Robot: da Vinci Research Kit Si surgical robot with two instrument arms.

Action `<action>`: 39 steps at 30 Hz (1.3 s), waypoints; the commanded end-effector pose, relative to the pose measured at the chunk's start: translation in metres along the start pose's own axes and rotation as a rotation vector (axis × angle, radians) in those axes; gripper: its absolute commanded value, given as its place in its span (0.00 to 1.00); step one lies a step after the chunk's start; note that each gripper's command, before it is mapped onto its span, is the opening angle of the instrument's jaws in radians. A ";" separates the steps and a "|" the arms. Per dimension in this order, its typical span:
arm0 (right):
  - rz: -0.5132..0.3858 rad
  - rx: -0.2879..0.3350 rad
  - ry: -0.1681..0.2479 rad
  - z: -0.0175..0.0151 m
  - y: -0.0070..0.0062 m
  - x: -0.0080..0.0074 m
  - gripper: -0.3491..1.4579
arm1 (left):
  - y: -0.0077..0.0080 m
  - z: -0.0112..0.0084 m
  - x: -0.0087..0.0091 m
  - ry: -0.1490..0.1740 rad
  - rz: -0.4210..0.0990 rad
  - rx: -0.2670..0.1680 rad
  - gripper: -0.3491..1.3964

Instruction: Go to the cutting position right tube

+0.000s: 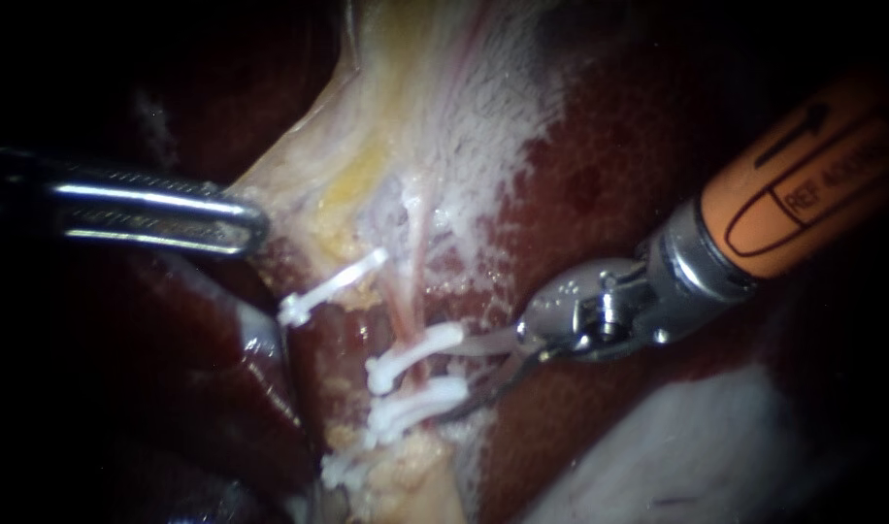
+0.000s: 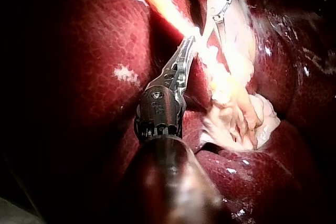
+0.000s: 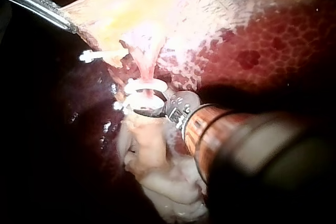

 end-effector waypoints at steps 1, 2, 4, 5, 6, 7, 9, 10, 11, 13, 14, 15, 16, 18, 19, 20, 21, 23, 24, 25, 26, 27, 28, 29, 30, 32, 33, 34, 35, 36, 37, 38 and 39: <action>0.000 -0.001 0.002 0.0001 0.0001 0.0000 0.60 | 0.0000 0.0001 0.0001 0.000 0.000 0.000 0.00; 0.000 -0.001 0.002 0.0003 0.0002 0.0001 0.59 | 0.0000 0.0001 0.0001 0.000 0.000 0.000 0.00; 0.000 -0.002 0.004 0.0006 0.0003 0.0002 0.58 | 0.0000 0.0001 0.0001 0.000 0.000 -0.001 0.00; 0.000 0.000 0.010 0.0007 0.0004 0.0003 0.56 | 0.0000 0.0001 0.0001 0.000 0.000 -0.001 0.00; 0.000 0.001 0.013 0.0008 0.0004 0.0004 0.54 | -0.0001 0.0001 0.0001 0.000 0.000 -0.001 0.00; 0.000 0.003 0.018 0.0009 0.0004 0.0005 0.53 | -0.0001 0.0001 0.0001 0.000 0.000 -0.001 0.00; 0.011 0.009 0.031 0.0011 0.0004 0.0007 0.49 | -0.0001 0.0001 0.0001 0.000 0.000 -0.001 0.00; 0.010 0.012 0.036 0.0011 0.0004 0.0007 0.48 | -0.0001 0.0001 0.0001 0.000 0.000 -0.002 0.00; 0.015 0.015 0.041 0.0011 0.0004 0.0008 0.47 | -0.0001 0.0001 0.0001 0.000 0.000 -0.002 0.00; 0.020 0.014 0.045 0.0012 0.0004 0.0008 0.44 | -0.0001 0.0001 0.0001 0.000 0.000 -0.002 0.00; 0.020 0.015 0.047 0.0013 0.0004 0.0009 0.41 | -0.0001 0.0002 0.0001 0.000 0.000 -0.002 0.00; 0.020 0.016 0.050 0.0014 0.0004 0.0009 0.39 | -0.0001 0.0002 0.0001 0.000 0.000 -0.002 0.00; 0.026 0.017 0.052 0.0016 0.0004 0.0009 0.39 | -0.0001 0.0002 0.0001 0.000 0.000 -0.002 0.00; 0.028 0.025 0.060 0.0019 0.0005 0.0010 0.38 | -0.0001 0.0002 0.0001 0.000 0.000 -0.002 0.00; 0.026 0.026 0.060 0.0020 0.0004 0.0010 0.37 | -0.0001 0.0002 0.0001 0.000 0.000 -0.002 0.00; 0.022 0.028 0.058 0.0021 0.0004 0.0010 0.36 | -0.0001 0.0002 0.0001 0.000 0.000 -0.002 0.00; 0.023 0.032 0.055 0.0023 0.0004 0.0009 0.35 | -0.0002 0.0002 0.0001 0.000 0.000 -0.002 0.00; 0.021 0.038 0.051 0.0025 0.0004 0.0008 0.34 | -0.0002 0.0003 0.0001 0.000 0.000 -0.003 0.00; 0.022 0.042 0.048 0.0026 0.0004 0.0008 0.34 | -0.0002 0.0003 0.0001 0.000 0.000 -0.003 0.00; 0.017 0.045 0.046 0.0026 0.0004 0.0008 0.34 | -0.0002 0.0003 0.0001 0.000 0.000 -0.003 0.00; 0.020 0.049 0.047 0.0027 0.0004 0.0008 0.33 | -0.0002 0.0003 0.0001 0.000 0.000 -0.003 0.00; 0.021 0.054 0.044 0.0027 0.0004 0.0008 0.33 | -0.0002 0.0003 0.0001 0.000 0.000 -0.003 0.00; 0.018 0.057 0.045 0.0028 0.0004 0.0008 0.33 | -0.0002 0.0003 0.0001 0.000 0.000 -0.003 0.00; 0.016 0.060 0.047 0.0028 0.0004 0.0008 0.33 | -0.0002 0.0003 0.0001 0.000 0.000 -0.003 0.00; 0.021 0.062 0.049 0.0028 0.0004 0.0009 0.33 | -0.0003 0.0003 0.0001 0.000 0.000 -0.004 0.00; 0.022 0.062 0.049 0.0028 0.0005 0.0009 0.33 | -0.0003 0.0003 0.0000 0.000 0.000 -0.004 0.00; 0.022 0.062 0.049 0.0029 0.0005 0.0009 0.33 | -0.0003 0.0003 0.0000 0.000 0.000 -0.004 0.00; 0.022 0.062 0.049 0.0029 0.0005 0.0009 0.33 | -0.0003 0.0003 0.0000 0.000 0.000 -0.004 0.00; 0.022 0.062 0.049 0.0029 0.0005 0.0009 0.33 | -0.0003 0.0003 0.0000 0.000 0.000 -0.004 0.00; 0.022 0.062 0.049 0.0029 0.0005 0.0009 0.33 | -0.0003 0.0004 0.0000 0.000 0.000 -0.004 0.00; 0.022 0.063 0.052 0.0029 0.0005 0.0010 0.33 | -0.0003 0.0004 0.0000 0.000 0.000 -0.004 0.00; 0.022 0.063 0.052 0.0029 0.0005 0.0010 0.33 | -0.0003 0.0004 0.0000 0.000 0.000 -0.004 0.00; 0.021 0.063 0.052 0.0029 0.0005 0.0010 0.33 | -0.0003 0.0004 0.0000 0.000 0.000 -0.004 0.00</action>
